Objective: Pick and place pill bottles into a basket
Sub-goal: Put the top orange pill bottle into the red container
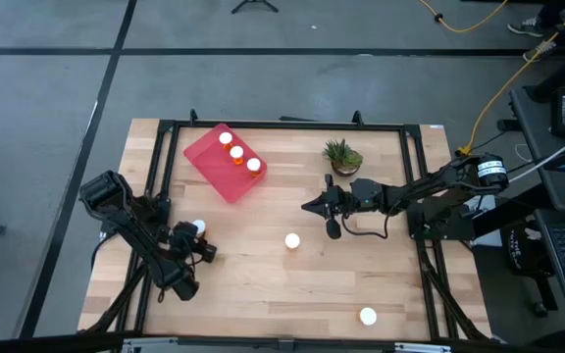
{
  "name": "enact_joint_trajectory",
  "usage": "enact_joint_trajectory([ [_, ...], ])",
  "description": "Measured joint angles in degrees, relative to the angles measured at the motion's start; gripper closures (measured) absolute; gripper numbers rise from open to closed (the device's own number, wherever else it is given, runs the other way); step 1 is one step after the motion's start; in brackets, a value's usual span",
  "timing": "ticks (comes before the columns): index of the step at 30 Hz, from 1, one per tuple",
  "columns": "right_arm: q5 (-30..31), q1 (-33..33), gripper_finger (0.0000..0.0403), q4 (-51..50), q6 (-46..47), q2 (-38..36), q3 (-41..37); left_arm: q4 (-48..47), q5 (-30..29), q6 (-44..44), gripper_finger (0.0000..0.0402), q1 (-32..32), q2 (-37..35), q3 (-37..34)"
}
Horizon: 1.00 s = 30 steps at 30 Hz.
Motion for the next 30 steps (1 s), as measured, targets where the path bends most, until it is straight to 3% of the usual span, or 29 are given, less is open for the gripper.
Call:
enact_joint_trajectory([
  [12,0.0,0.0,0.0392,0.0,0.0,0.0,0.0,-5.7,-0.8,4.7,0.0212,0.0,0.0,5.4],
  [21,0.0,0.0,0.0392,0.0,0.2,0.0,0.0,-6.8,-6.4,13.8,0.0212,0.3,-1.6,10.8],
  [30,0.0,0.0,0.0392,1.8,1.7,0.0,0.1,-6.8,-17.2,26.5,0.0212,3.3,-11.8,11.9],
])
